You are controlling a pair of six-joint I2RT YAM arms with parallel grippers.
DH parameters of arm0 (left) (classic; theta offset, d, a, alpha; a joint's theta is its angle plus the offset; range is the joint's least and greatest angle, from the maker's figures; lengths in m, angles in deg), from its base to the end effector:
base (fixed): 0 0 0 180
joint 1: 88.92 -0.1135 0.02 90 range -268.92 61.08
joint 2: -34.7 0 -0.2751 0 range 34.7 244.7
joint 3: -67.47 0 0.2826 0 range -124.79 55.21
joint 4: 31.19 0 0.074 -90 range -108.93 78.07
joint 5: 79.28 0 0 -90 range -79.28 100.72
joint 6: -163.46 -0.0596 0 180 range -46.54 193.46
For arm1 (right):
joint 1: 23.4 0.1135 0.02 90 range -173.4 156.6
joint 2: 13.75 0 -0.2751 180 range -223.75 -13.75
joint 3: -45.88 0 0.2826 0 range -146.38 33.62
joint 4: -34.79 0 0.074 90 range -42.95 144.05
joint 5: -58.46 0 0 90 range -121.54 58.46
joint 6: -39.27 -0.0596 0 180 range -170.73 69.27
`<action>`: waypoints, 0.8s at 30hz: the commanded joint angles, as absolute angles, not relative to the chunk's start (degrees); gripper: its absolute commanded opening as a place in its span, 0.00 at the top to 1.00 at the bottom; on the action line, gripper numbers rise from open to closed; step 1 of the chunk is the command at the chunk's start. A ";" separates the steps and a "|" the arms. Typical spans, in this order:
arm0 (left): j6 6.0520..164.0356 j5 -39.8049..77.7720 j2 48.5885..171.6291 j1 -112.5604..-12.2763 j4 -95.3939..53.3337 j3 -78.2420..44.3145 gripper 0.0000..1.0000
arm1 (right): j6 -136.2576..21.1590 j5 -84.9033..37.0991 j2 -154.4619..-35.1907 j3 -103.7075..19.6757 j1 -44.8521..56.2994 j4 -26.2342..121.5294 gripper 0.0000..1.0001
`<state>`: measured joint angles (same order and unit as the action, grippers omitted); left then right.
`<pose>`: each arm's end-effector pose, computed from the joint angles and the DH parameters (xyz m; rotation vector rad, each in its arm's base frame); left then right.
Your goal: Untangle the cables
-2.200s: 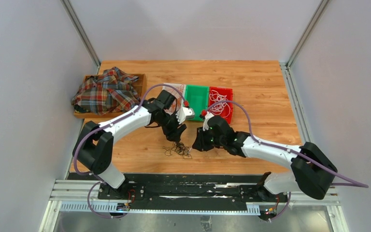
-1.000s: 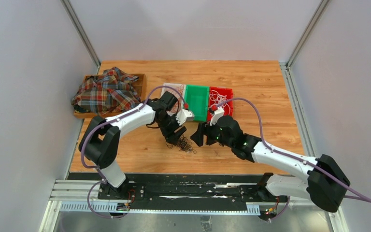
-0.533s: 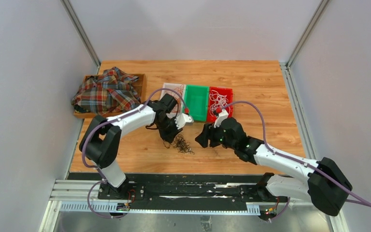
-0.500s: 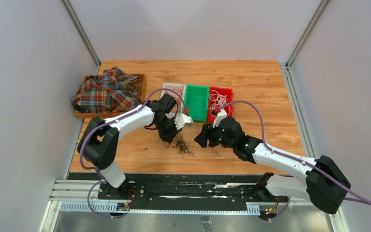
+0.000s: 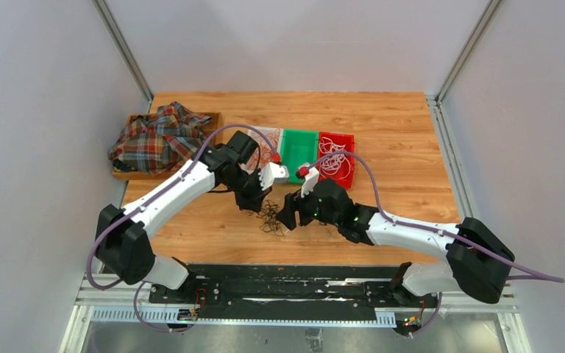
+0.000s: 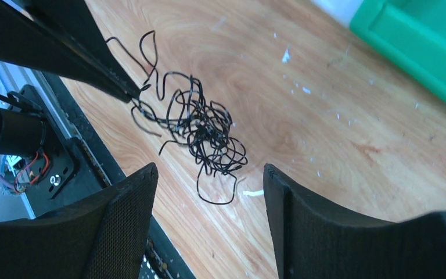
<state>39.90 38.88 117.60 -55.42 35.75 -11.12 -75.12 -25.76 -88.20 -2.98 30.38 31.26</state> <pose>0.2417 -0.1937 0.2454 1.6063 2.2190 -0.6862 0.1870 0.2655 0.2064 -0.5986 2.0024 0.9691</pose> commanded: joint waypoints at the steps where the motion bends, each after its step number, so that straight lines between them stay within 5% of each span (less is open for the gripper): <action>1: 46.98 44.56 114.00 -55.34 38.85 -16.07 1.00 | -70.69 -29.27 -86.73 -3.48 32.31 21.40 0.33; 24: 56.55 59.83 111.46 -55.34 43.53 -24.97 1.00 | -64.75 -50.93 -85.05 -1.81 37.82 3.70 0.33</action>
<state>57.21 55.19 111.69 -55.42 40.40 -22.68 -65.91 -46.92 -84.79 -0.77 37.09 9.86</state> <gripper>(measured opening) 0.011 0.667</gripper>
